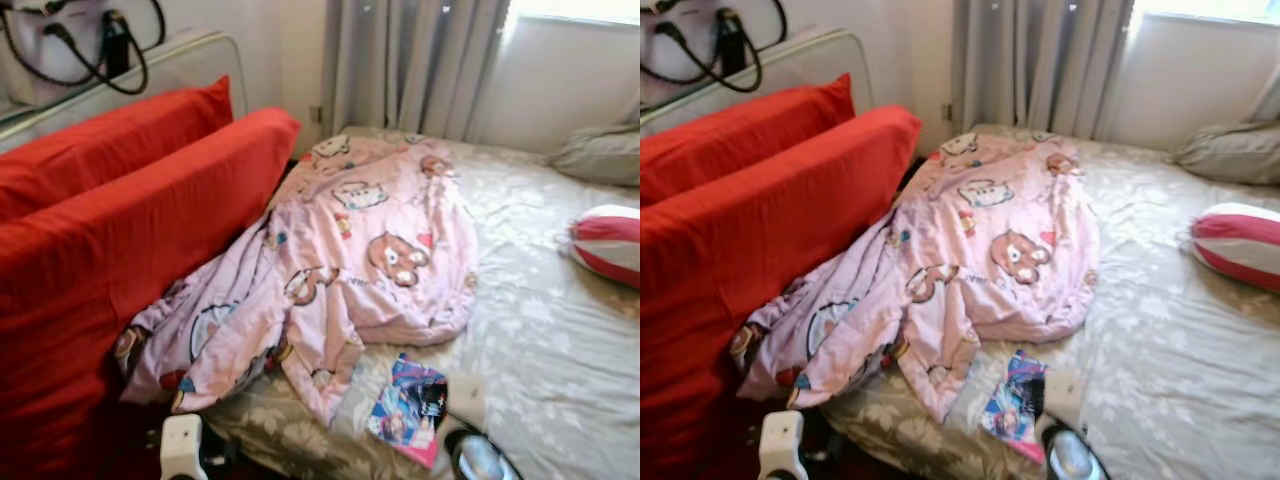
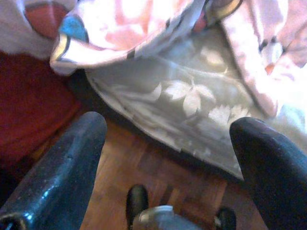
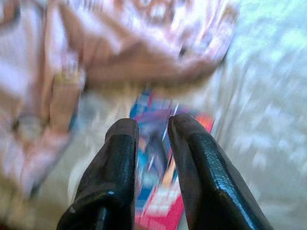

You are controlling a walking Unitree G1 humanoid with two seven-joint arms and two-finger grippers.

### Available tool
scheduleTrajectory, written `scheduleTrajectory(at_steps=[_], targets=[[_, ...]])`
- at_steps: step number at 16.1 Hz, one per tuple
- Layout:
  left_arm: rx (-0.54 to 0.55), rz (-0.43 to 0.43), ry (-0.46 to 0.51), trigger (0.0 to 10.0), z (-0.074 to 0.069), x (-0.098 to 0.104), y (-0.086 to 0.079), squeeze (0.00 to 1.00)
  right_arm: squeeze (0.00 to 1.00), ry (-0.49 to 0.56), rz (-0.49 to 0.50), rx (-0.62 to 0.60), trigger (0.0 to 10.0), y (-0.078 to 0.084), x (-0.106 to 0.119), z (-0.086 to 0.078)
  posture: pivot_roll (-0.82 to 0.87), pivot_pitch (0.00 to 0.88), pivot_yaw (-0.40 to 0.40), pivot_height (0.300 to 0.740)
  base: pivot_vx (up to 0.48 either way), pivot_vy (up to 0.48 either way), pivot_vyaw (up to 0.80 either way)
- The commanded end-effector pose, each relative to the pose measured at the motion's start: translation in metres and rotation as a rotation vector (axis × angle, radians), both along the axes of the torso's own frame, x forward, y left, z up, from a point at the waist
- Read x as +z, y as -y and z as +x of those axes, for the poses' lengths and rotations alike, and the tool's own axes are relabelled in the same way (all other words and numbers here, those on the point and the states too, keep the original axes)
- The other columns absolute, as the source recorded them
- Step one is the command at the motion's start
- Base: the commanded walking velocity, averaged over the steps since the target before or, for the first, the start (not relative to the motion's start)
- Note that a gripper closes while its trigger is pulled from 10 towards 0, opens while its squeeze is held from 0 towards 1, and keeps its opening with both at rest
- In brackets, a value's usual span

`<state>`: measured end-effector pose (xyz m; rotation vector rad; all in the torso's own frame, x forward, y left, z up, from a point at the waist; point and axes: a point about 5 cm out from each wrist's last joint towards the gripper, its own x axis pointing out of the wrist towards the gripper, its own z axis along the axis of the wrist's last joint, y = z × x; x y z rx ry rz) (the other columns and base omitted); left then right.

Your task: Clean up the room

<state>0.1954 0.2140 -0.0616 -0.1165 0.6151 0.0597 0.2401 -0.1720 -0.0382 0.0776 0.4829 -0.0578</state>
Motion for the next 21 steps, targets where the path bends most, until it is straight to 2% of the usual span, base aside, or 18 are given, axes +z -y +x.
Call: scheduleTrajectory(at_steps=[1,2,4,6,9,11,15,19,20,21], targets=[[-0.055,0.052,0.270,10.0,0.054,0.043,0.008,0.00,0.00,0.075,-0.010,0.011,10.0,0.002,0.010,0.008,0.03,0.000,-0.026,0.740,0.000,0.000,0.00],[-0.084,0.070,0.413,10.0,0.075,0.069,0.012,0.00,0.00,0.115,-0.002,0.013,10.0,0.002,0.015,0.010,0.03,0.000,-0.030,0.740,0.000,0.000,0.00],[-0.082,0.043,0.496,10.0,0.077,0.079,0.015,0.00,0.00,0.180,-0.008,0.027,10.0,0.003,0.021,0.010,0.04,0.000,-0.037,0.740,0.000,0.000,0.00],[-0.087,0.012,0.511,10.0,0.080,0.080,0.021,0.00,0.00,0.175,-0.016,0.046,10.0,0.000,0.019,0.008,0.04,0.000,-0.038,0.740,0.000,0.000,0.00],[-0.083,0.003,0.540,10.0,0.083,0.088,0.021,0.00,0.00,0.207,-0.022,0.009,10.0,0.002,0.025,0.011,0.03,0.010,-0.033,0.740,0.000,0.000,0.00],[-0.096,0.008,0.563,10.0,0.083,0.094,0.018,0.00,0.00,0.223,-0.033,-0.047,10.0,0.010,0.029,0.015,0.04,0.033,-0.031,0.740,0.000,0.000,0.00],[-0.102,0.012,0.550,10.0,0.080,0.093,0.015,0.00,0.00,0.220,-0.058,-0.064,10.0,0.012,0.030,0.015,0.04,0.047,-0.028,0.690,0.000,0.000,0.00],[-0.119,0.002,0.548,10.0,0.083,0.094,0.020,0.00,0.00,0.239,-0.036,-0.061,10.0,0.009,0.033,0.019,0.04,0.050,-0.023,0.690,0.000,0.000,0.00],[-0.122,-0.001,0.551,10.0,0.084,0.095,0.022,0.00,0.10,0.221,-0.025,-0.066,10.0,0.008,0.032,0.020,0.04,0.049,-0.024,0.690,0.000,0.000,0.00],[-0.122,-0.003,0.553,10.0,0.085,0.095,0.023,0.00,0.07,0.215,-0.023,-0.062,10.0,0.007,0.031,0.020,0.04,0.049,-0.024,0.690,0.000,0.000,0.00]])
